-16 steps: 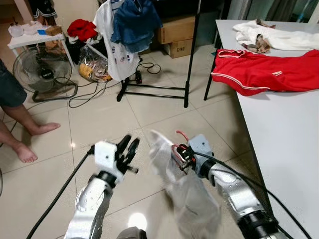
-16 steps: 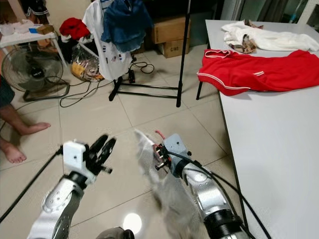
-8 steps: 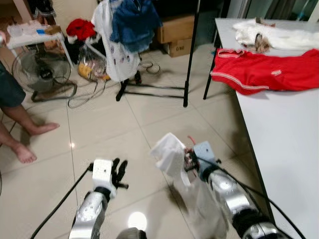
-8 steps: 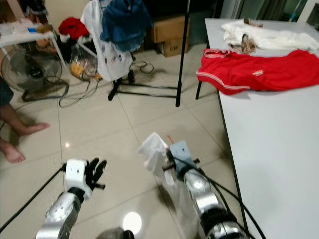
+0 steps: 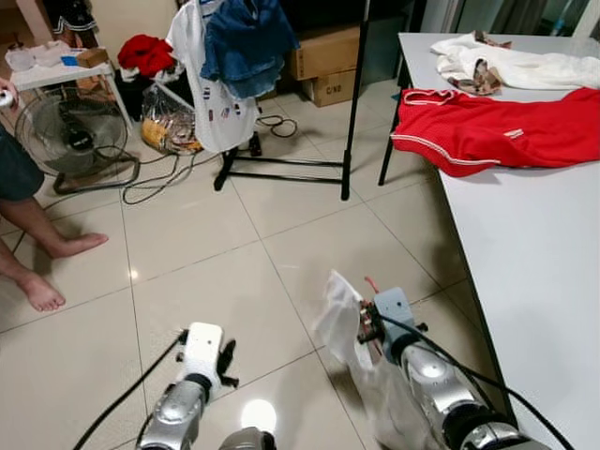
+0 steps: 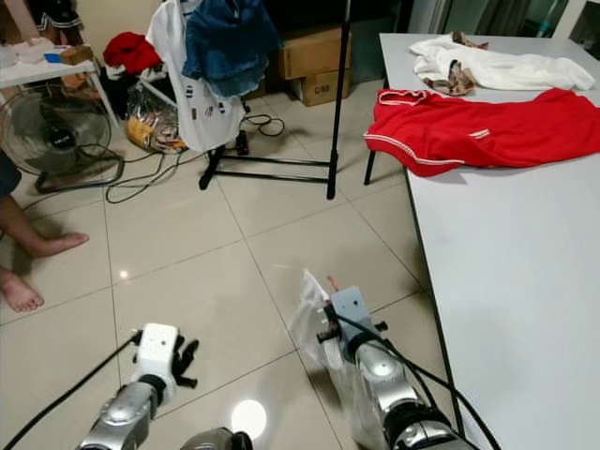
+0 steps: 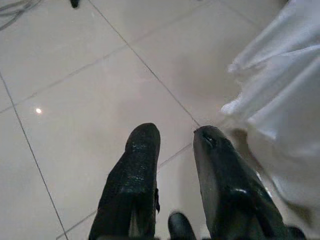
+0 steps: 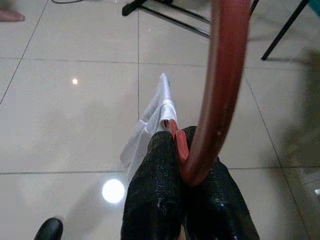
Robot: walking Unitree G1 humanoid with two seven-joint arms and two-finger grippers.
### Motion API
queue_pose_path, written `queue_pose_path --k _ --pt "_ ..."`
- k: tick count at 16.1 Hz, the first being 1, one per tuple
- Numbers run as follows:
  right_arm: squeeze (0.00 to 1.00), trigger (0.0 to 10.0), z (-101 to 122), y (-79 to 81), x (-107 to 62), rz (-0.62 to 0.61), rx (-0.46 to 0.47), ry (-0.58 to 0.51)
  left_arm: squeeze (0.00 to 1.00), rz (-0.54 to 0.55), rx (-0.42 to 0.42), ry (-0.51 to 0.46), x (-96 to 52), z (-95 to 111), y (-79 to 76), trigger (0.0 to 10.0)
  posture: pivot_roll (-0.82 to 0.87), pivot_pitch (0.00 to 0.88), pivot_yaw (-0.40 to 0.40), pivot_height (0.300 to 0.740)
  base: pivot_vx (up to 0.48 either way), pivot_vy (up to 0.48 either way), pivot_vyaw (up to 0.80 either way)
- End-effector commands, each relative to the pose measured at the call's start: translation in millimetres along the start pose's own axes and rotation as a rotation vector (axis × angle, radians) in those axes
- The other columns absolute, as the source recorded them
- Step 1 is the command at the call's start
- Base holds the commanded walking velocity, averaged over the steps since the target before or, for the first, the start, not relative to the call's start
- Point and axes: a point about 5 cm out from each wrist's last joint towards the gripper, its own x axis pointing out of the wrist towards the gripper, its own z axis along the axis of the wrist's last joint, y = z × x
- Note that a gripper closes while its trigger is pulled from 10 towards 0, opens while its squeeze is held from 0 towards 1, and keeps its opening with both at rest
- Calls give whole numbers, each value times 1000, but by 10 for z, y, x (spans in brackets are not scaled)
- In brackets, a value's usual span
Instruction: Hang hanger
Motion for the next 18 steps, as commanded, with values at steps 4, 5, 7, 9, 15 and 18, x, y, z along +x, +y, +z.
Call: queue_pose_path --k 4,5,7,9,15,18 --pt "0 10000 -32 -38 -20 -1 16 -2 0 -22 49 64 -3 -76 -7 10000 -67 0 86 736 0 0 0" --pt "0 10000 -101 -104 -52 -25 34 32 0 -26 60 92 -23 -130 1 10000 -75 0 83 736 0 0 0" --pt "0 10000 -178 -194 -100 -40 13 65 0 -28 77 139 -71 -229 27 10000 -78 0 82 736 0 0 0" --pt "0 10000 -198 -205 -119 -25 4 64 0 -32 80 147 -86 -259 17 10000 -85 0 82 736 0 0 0" --pt "0 10000 -131 -256 -102 -38 14 32 0 -97 76 134 -62 -242 -119 10000 -104 0 80 736 0 0 0" --pt "0 10000 -201 -152 -120 29 -23 57 0 -66 71 144 -58 -239 -76 10000 -68 0 63 736 0 0 0"
